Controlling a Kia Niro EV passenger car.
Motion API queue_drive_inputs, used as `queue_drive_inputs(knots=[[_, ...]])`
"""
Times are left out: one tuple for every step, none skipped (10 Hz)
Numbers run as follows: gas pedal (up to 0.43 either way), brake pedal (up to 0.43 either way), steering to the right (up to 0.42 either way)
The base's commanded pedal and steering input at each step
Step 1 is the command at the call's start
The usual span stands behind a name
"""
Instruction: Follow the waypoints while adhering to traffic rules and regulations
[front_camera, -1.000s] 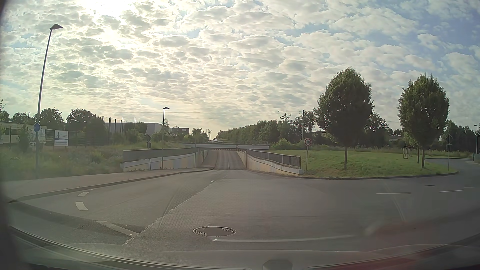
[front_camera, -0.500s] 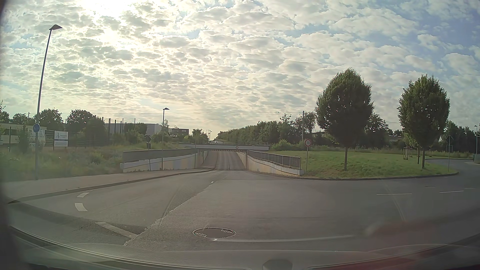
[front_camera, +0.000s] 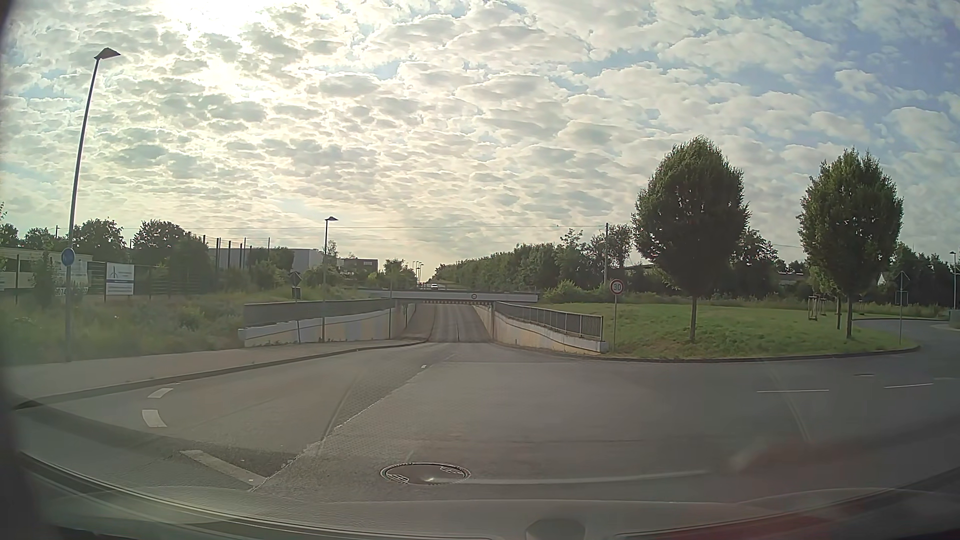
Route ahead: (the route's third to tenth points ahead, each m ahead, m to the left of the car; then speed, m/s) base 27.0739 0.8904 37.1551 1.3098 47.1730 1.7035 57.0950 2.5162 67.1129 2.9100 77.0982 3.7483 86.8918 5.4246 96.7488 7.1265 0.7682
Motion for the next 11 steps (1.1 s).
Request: queue_drive_inputs(knots=[[0.177, 0.03, -0.008], [0.209, 0.03, -0.007], [0.22, 0.03, -0.007], [0.228, 0.03, -0.008], [0.24, 0.03, -0.007], [0.248, 0.03, -0.007], [0.268, 0.03, -0.007], [0.28, 0.03, -0.007], [0.28, 0.03, -0.007], [0.287, 0.03, -0.007], [0.299, 0.03, -0.007]])
